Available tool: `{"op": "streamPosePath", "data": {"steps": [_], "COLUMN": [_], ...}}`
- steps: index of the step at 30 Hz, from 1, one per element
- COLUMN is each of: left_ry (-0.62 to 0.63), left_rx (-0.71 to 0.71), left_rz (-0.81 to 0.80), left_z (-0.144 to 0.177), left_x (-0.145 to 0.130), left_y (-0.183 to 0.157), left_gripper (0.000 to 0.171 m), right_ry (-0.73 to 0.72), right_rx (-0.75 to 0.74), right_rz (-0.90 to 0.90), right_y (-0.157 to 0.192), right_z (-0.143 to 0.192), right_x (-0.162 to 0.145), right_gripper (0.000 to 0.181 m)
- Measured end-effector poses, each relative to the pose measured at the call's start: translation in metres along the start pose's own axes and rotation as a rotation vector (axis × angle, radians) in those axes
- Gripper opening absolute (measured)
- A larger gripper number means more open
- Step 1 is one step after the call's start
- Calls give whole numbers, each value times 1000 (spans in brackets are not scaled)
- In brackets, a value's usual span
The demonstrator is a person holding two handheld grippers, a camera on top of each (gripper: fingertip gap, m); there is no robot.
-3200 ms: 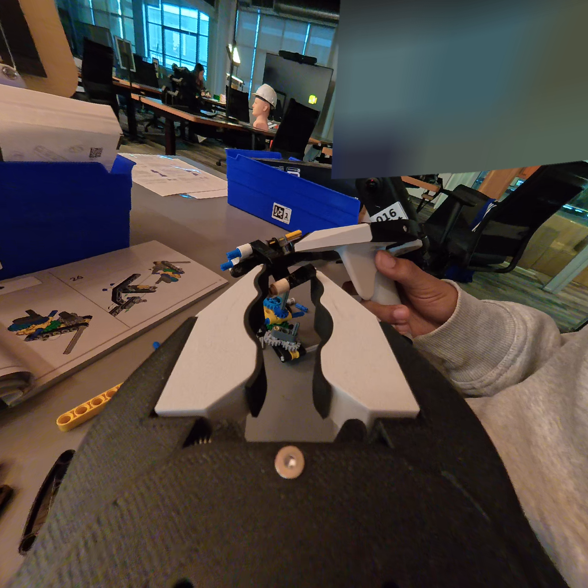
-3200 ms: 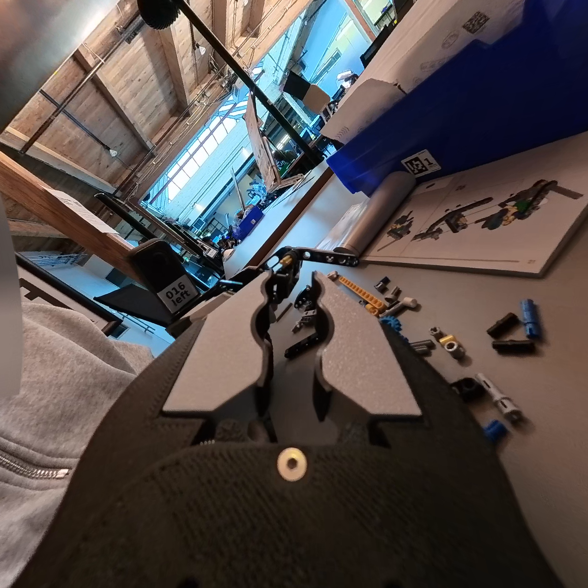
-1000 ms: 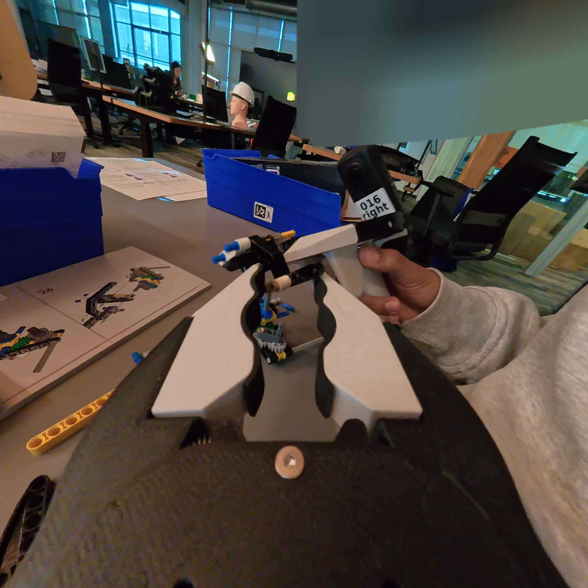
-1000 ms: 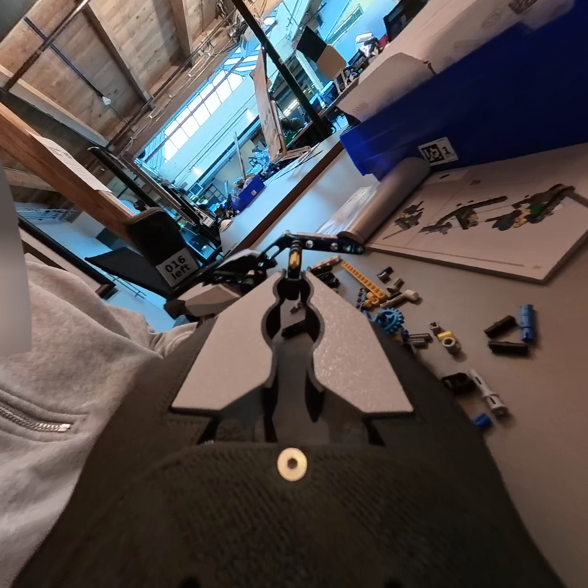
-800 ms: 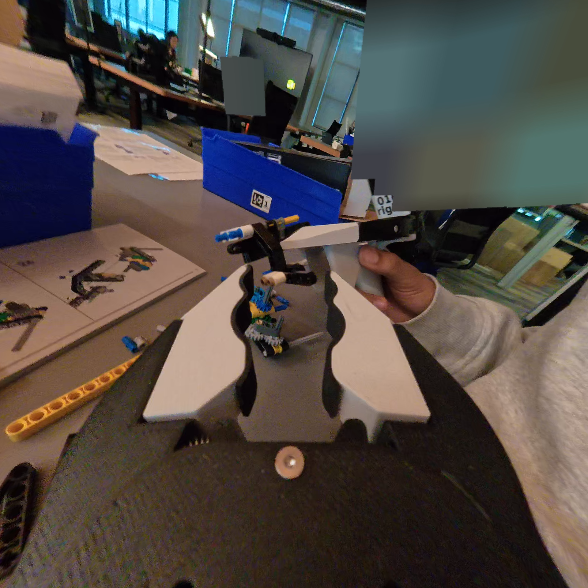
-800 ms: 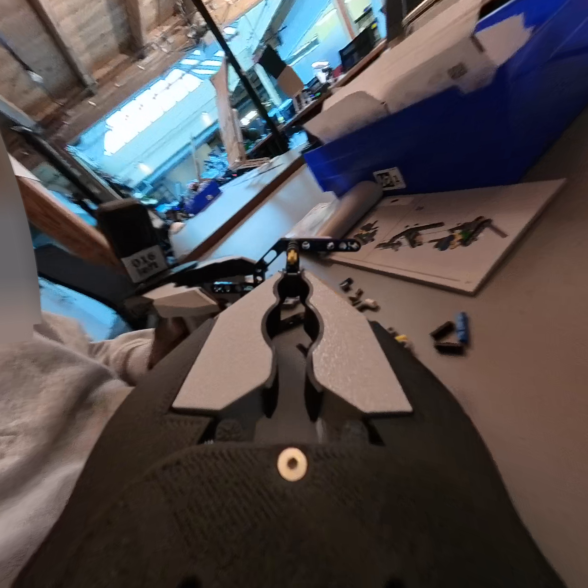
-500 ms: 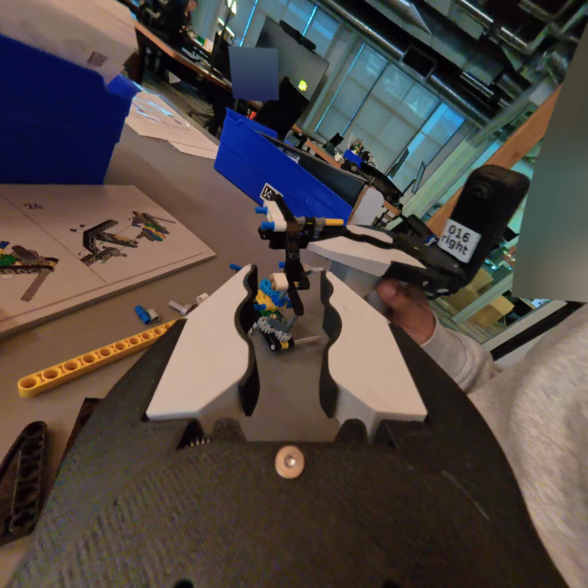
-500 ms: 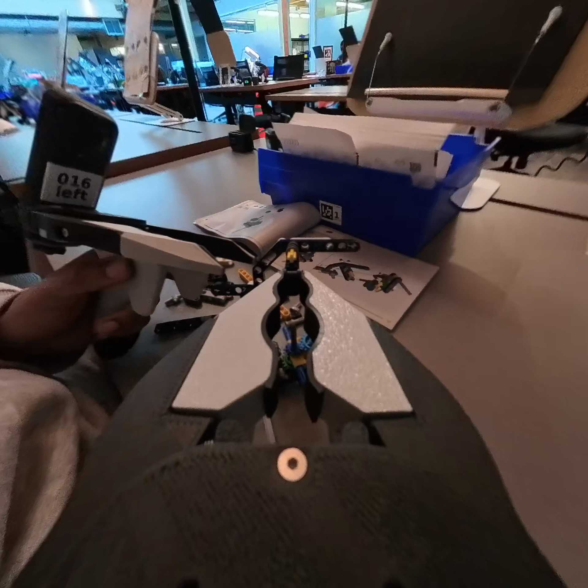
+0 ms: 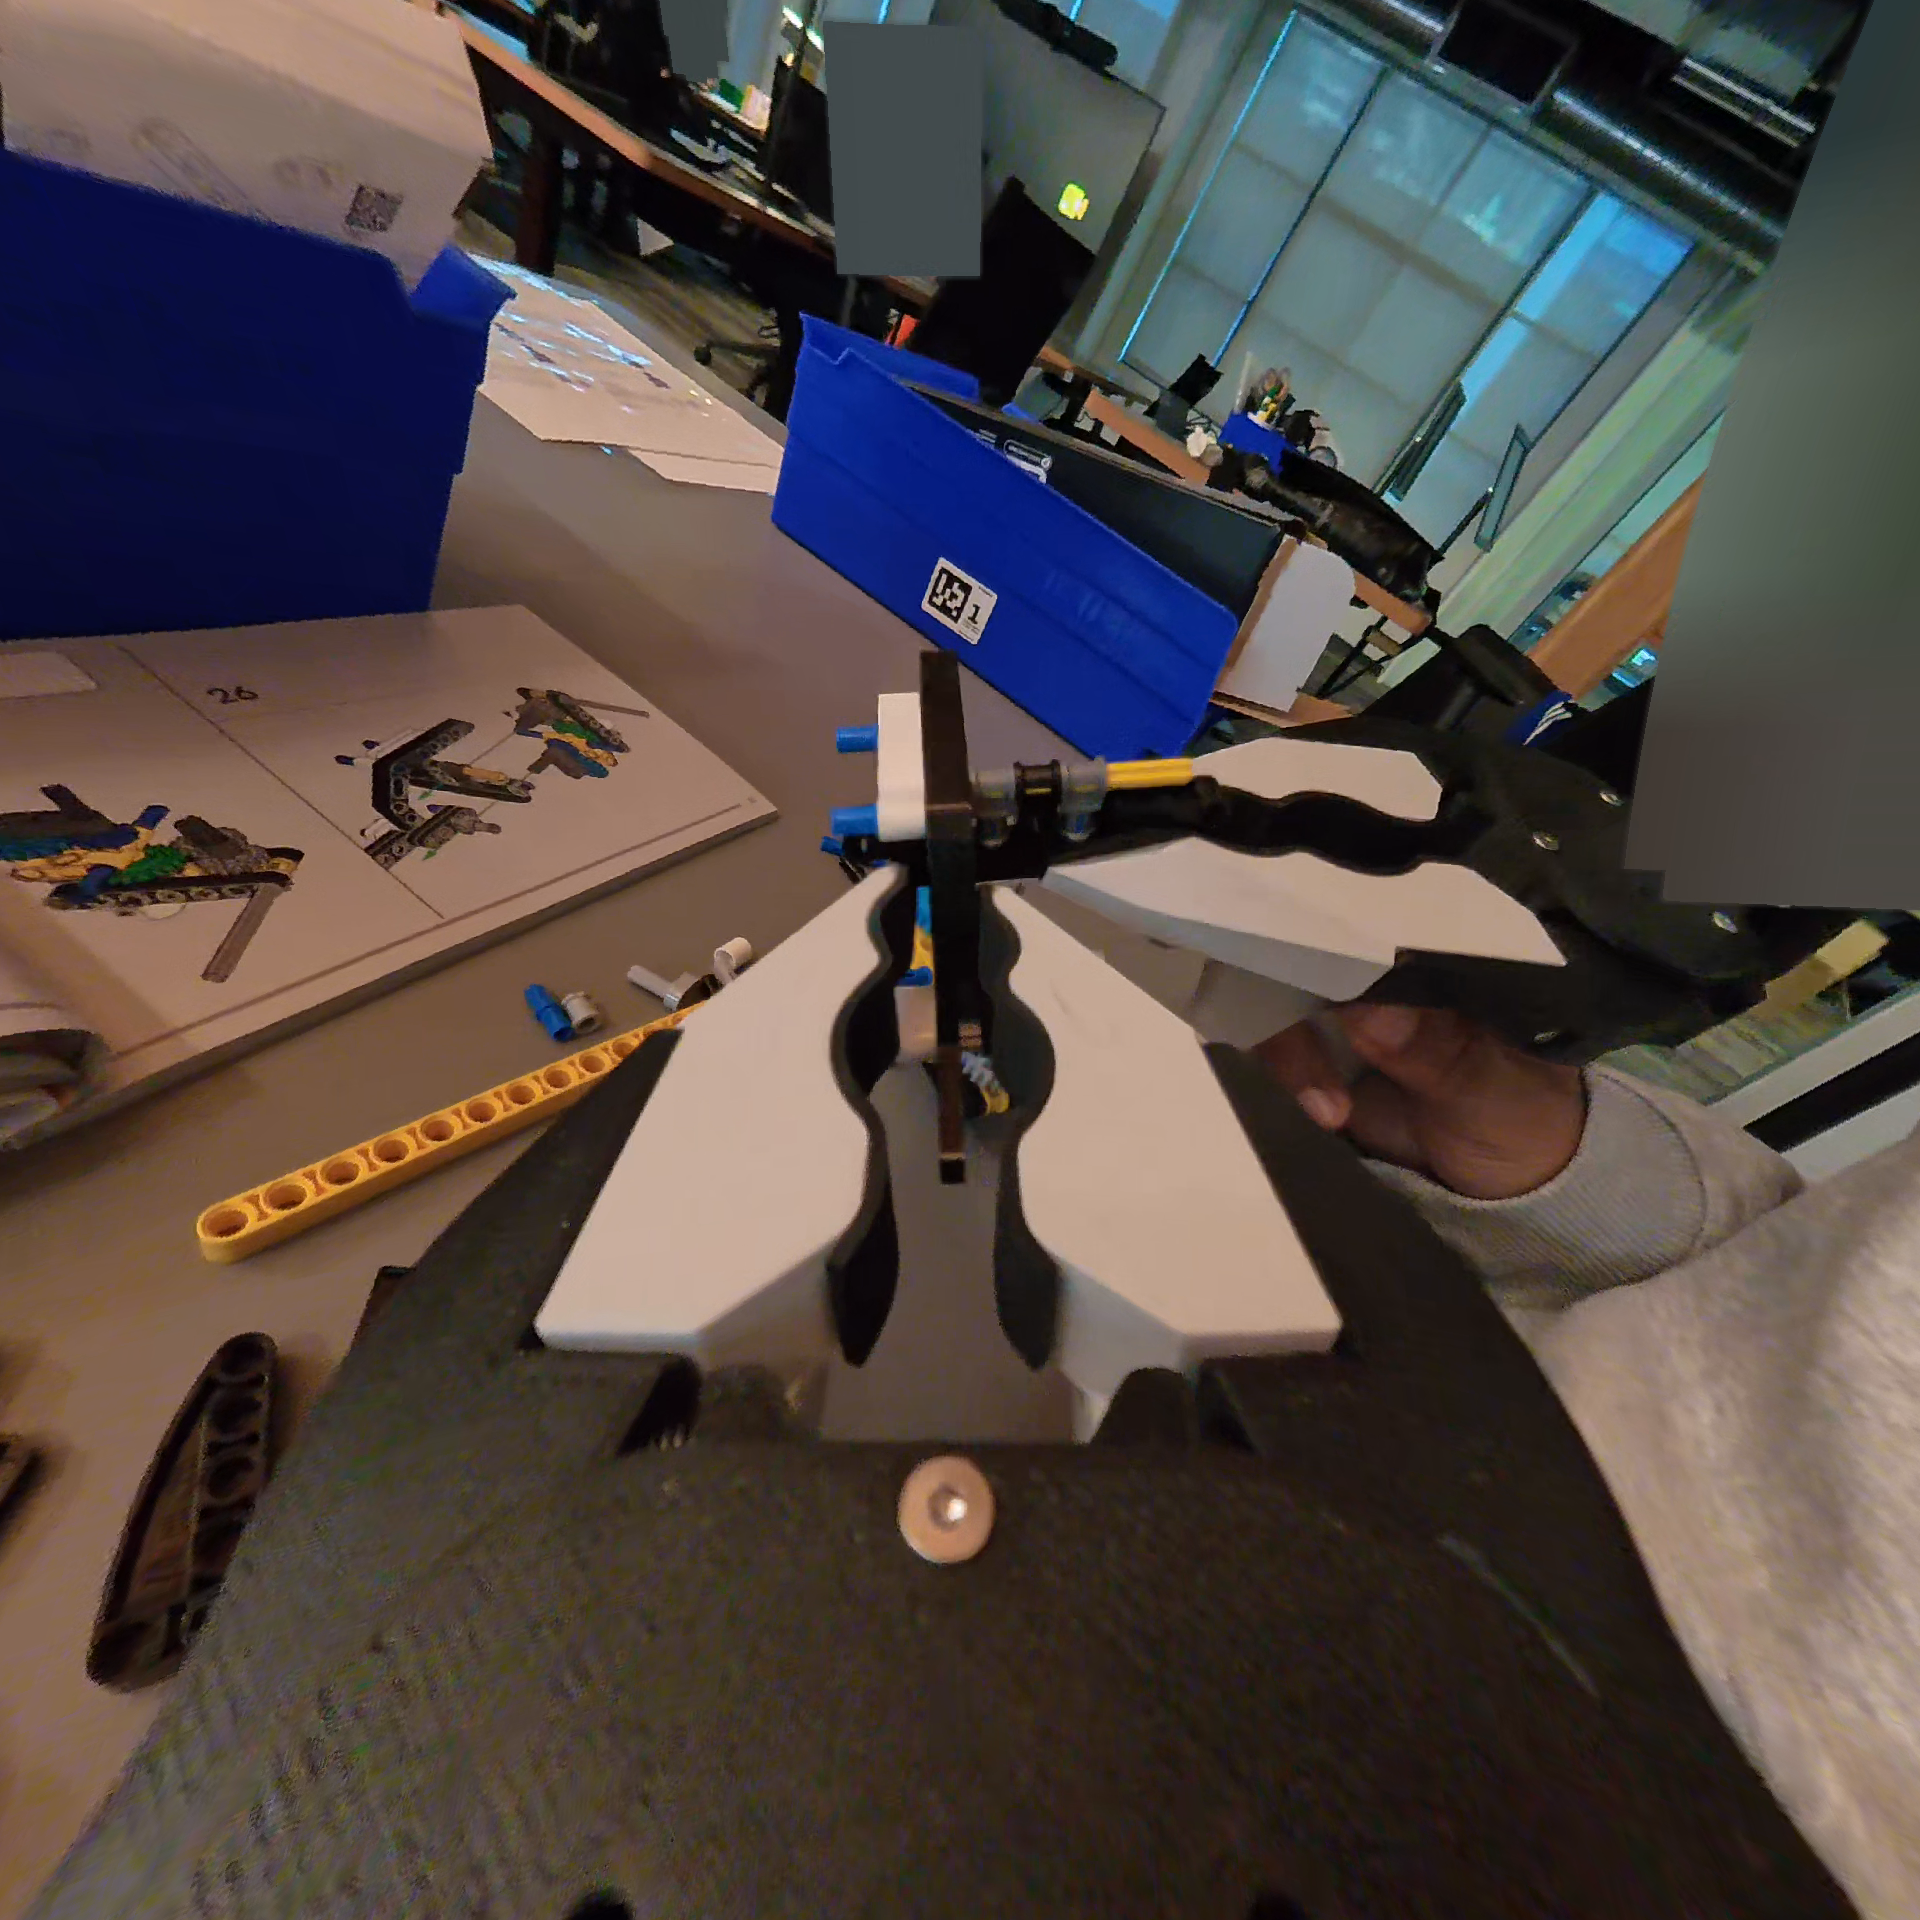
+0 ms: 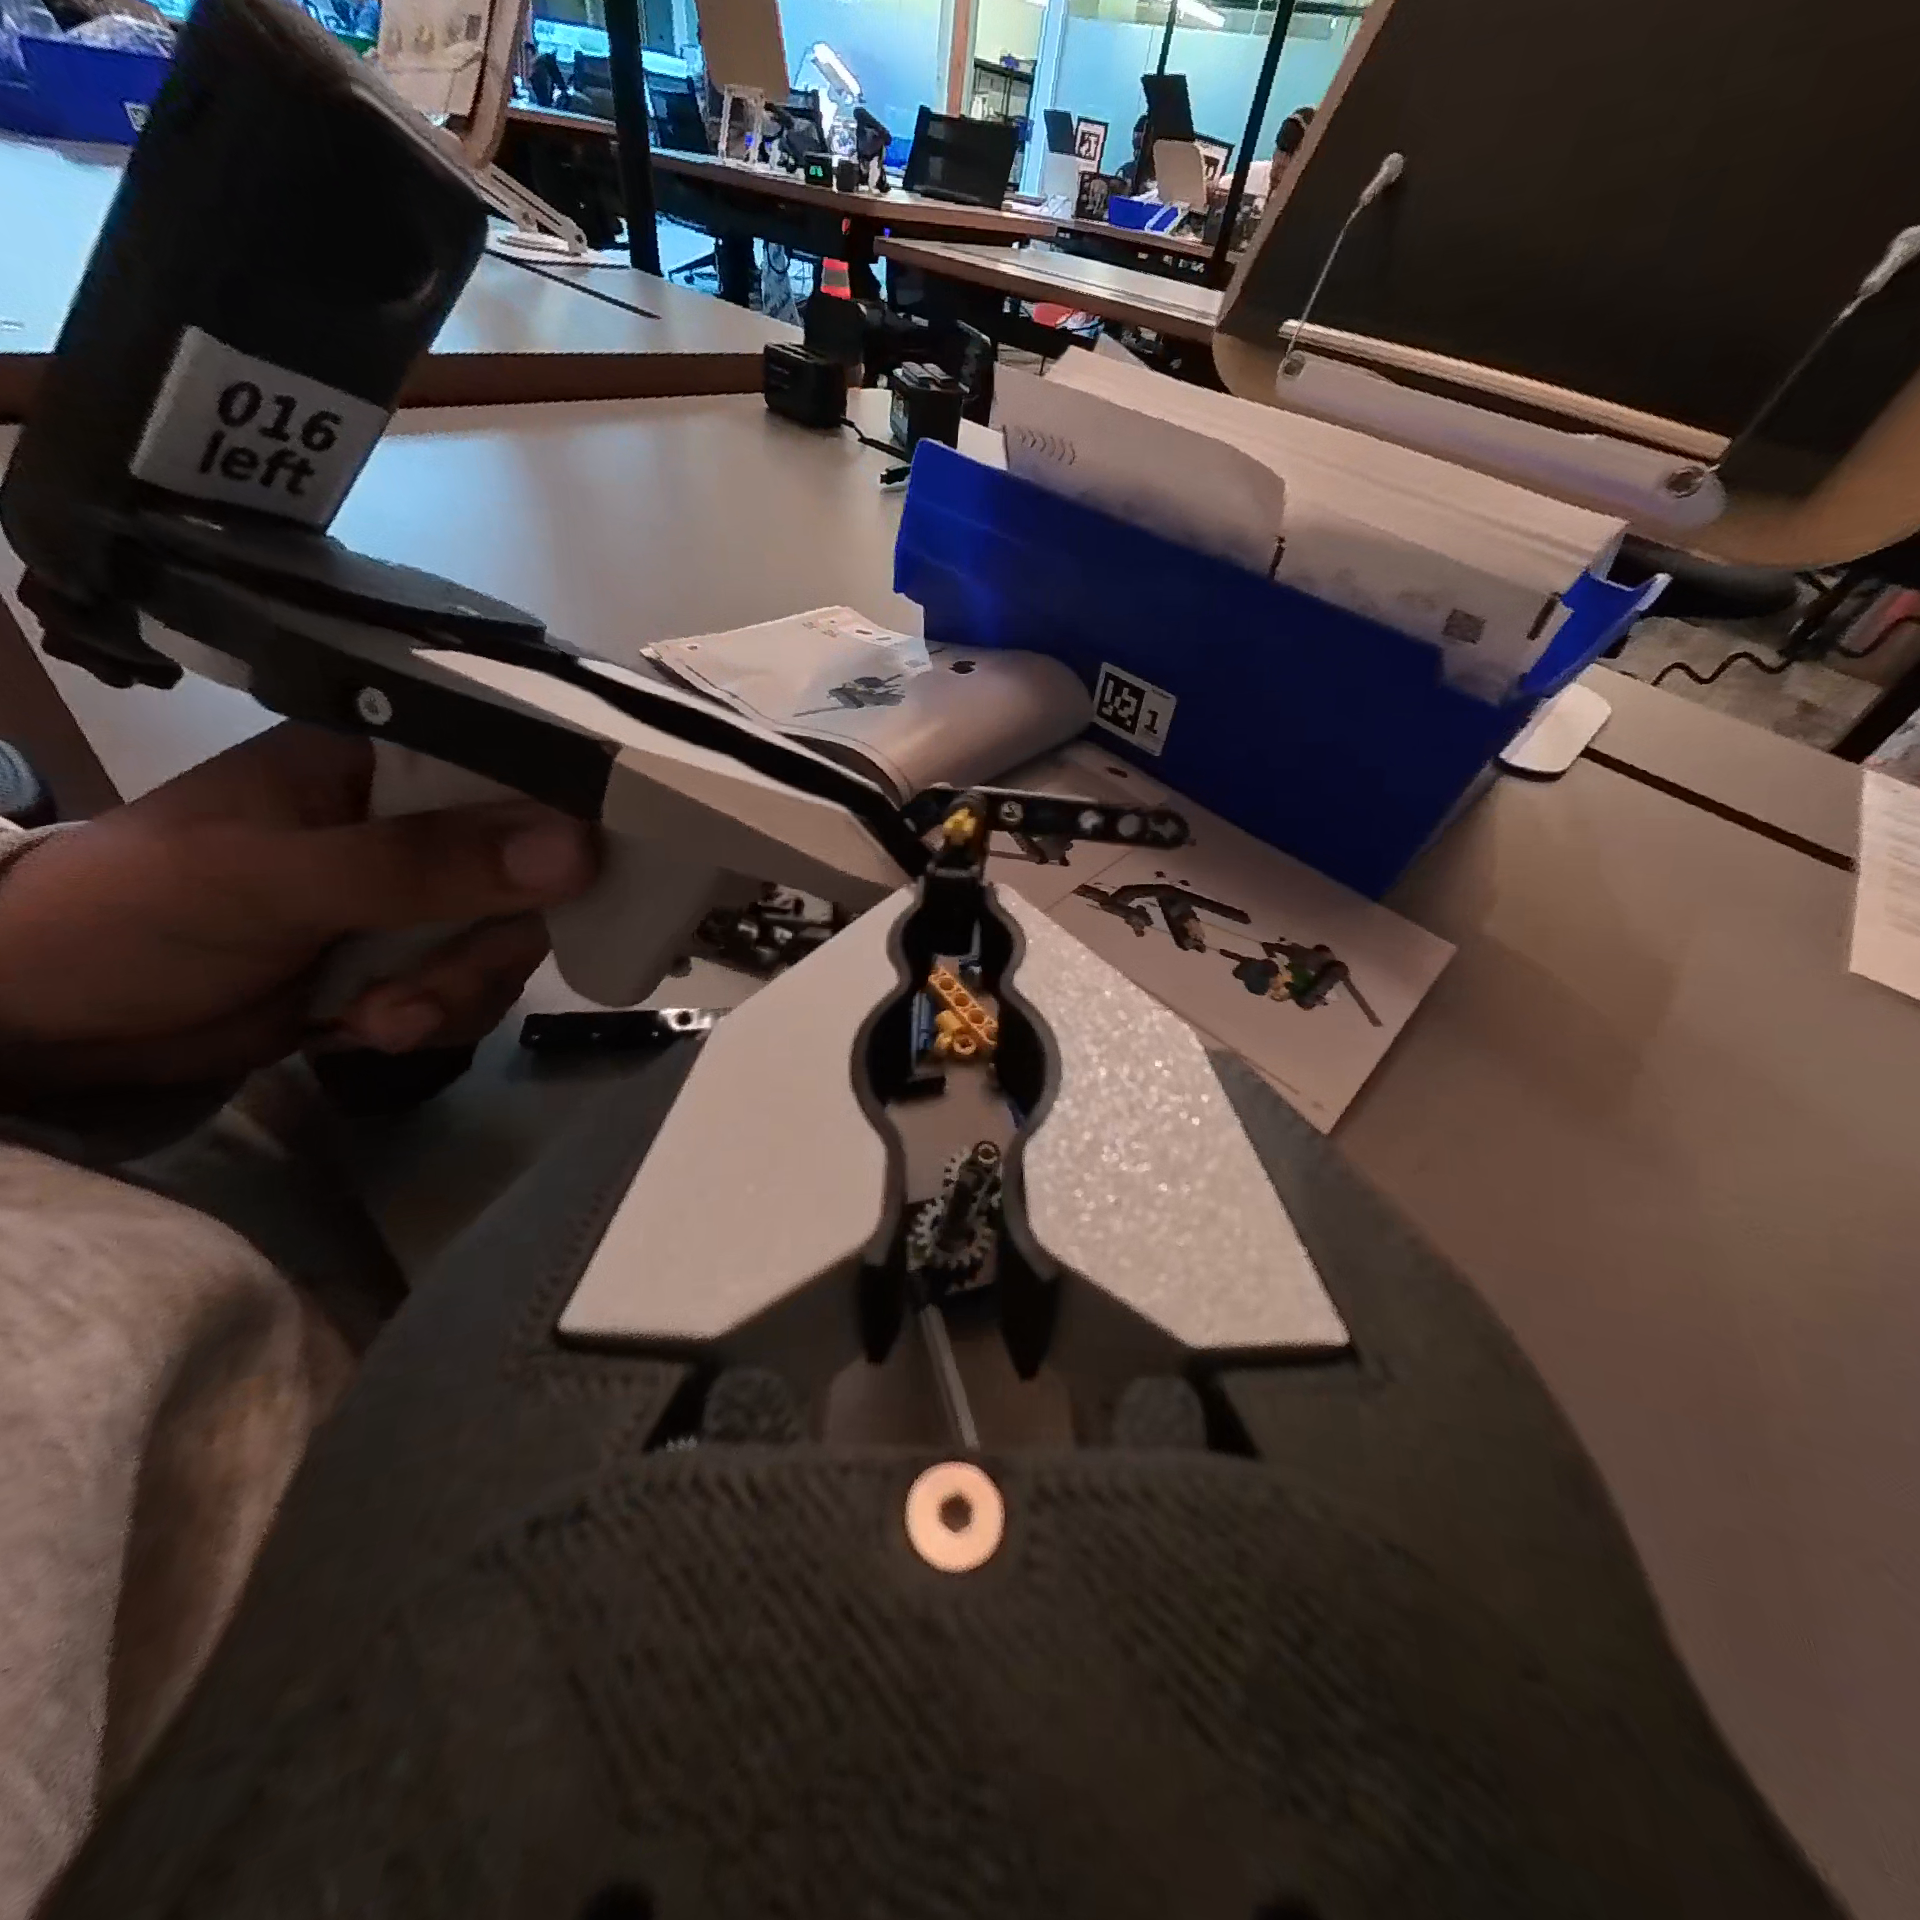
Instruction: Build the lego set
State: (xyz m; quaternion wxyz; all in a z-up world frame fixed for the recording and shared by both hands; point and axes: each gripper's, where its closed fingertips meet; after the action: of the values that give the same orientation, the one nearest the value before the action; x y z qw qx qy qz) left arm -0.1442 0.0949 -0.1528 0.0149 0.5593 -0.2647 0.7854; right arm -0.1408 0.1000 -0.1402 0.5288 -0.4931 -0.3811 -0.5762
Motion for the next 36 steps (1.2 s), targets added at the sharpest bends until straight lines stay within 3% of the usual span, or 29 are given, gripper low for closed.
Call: {"op": "streamPosePath", "data": {"steps": [28, 36], "left_ry": [-6, -52], "left_rx": [38, 147], "left_rz": [-125, -122], "left_z": [5, 19], "left_x": [7, 31], "left_y": [10, 50], "left_gripper": [5, 5], "right_ry": [10, -24], "right_rx": [20, 35], "right_rz": [-26, -65], "right_y": [4, -1], "right_z": [-7, -2], "right_x": [-4, -2], "right_gripper": [9, 26]}}
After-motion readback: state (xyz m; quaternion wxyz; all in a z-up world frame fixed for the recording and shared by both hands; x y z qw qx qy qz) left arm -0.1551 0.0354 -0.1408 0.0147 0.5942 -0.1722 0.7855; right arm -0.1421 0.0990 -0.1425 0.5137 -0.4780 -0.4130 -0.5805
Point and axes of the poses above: each gripper's, where its closed fingertips meet, z back along the fingers, x out of its top, y = z × x across the jaws, and after that the axes turned 14 degrees about x, right-handed
